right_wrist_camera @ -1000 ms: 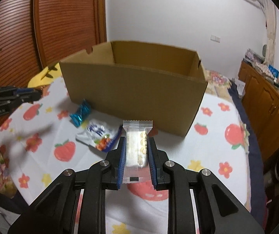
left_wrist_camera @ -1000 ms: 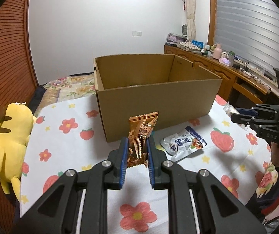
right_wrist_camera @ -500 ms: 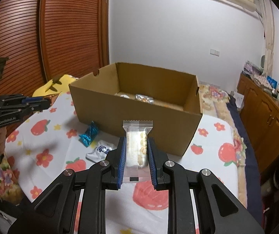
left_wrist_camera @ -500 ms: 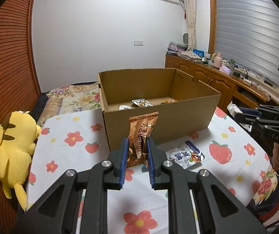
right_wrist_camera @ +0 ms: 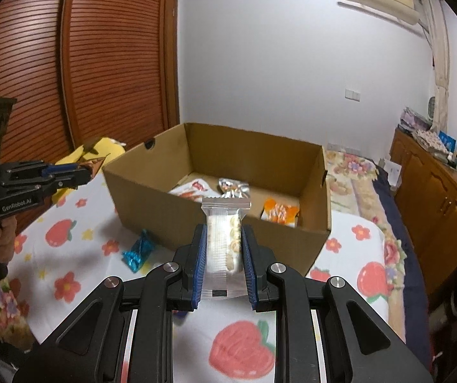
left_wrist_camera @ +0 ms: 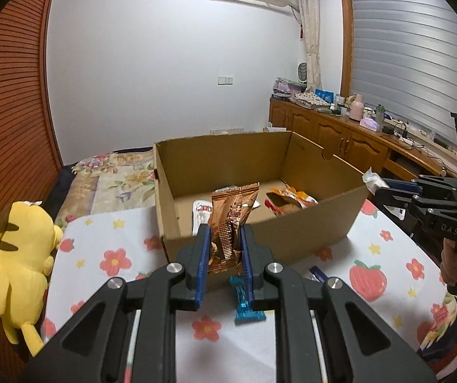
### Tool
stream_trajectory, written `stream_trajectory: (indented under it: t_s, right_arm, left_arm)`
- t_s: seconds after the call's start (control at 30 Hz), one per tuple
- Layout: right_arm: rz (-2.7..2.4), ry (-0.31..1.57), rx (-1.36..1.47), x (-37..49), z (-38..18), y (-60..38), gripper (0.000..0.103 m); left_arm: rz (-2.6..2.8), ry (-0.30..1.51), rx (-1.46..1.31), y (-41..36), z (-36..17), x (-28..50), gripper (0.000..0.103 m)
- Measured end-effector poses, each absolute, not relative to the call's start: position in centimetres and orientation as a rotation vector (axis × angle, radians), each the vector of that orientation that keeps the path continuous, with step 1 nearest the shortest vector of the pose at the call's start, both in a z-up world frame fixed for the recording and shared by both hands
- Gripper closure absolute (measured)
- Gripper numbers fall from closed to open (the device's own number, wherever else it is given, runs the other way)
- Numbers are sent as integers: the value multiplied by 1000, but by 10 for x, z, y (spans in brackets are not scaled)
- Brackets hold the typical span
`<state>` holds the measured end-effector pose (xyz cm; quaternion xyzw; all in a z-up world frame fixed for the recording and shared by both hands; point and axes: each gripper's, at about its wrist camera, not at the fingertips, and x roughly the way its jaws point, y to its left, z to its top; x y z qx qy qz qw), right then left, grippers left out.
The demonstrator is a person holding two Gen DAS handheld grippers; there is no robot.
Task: Organize snacks
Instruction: 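Lift both snacks into the cardboard box and open both tools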
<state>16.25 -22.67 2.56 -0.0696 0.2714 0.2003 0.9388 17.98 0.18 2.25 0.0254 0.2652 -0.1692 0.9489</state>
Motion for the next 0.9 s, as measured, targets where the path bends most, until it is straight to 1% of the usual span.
stream_trajectory:
  t_s: [0.4,0.9]
  right_arm:
    - [442,511,-121,227,34,-225,84]
    - [455,548,-117,277,17,-217,84]
  left_arm:
    - [-329,539,40,2,22,239,87]
    - [-322,580,53,-7,9,278,87]
